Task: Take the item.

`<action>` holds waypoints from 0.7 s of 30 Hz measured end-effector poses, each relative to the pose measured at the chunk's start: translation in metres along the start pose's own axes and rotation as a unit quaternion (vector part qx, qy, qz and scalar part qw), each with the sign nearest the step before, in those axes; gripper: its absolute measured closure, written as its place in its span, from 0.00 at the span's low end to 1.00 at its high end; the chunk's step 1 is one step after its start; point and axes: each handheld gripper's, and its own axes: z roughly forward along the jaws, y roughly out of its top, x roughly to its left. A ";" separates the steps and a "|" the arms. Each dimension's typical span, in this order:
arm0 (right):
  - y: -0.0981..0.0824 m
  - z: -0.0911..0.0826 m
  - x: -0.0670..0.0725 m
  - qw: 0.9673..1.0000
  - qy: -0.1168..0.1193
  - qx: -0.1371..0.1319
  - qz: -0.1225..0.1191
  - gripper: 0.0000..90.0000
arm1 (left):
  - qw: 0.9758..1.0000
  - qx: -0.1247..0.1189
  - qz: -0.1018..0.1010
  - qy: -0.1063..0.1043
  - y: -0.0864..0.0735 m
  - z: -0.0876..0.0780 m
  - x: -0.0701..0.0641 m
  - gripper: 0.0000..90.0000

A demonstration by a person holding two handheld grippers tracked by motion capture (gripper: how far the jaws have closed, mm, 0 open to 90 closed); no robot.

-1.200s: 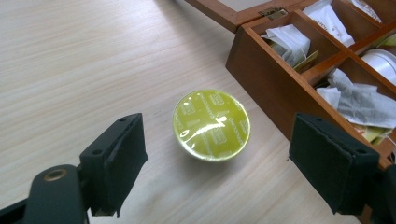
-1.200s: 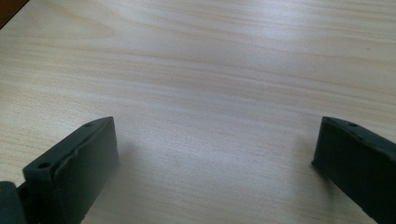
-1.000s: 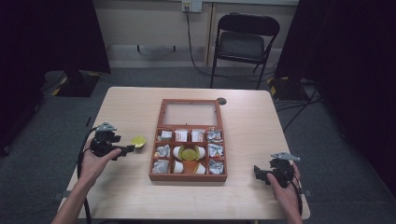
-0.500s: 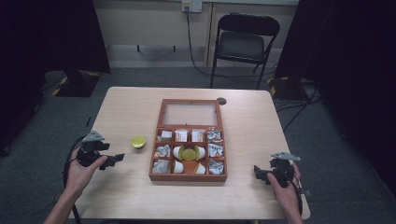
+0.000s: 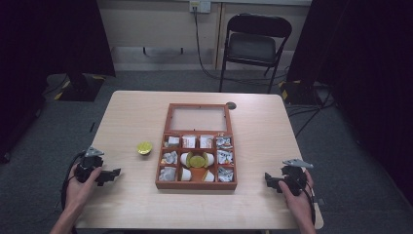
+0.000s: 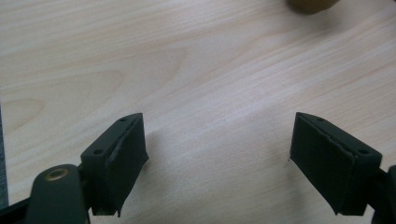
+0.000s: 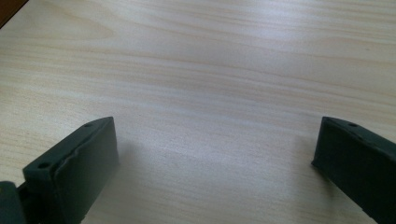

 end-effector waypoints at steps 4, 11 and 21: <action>0.000 0.000 0.000 1.000 0.000 0.000 0.000 0.00 | 1.000 -0.008 -0.008 0.006 -0.004 0.003 -0.001 0.19; 0.000 0.000 0.000 1.000 0.002 0.000 -0.002 0.00 | 0.999 -0.038 -0.008 0.021 -0.009 0.008 -0.003 0.13; 0.000 0.000 0.000 1.000 0.002 0.000 -0.002 0.00 | 0.998 -0.057 -0.021 0.032 -0.014 0.013 -0.005 0.00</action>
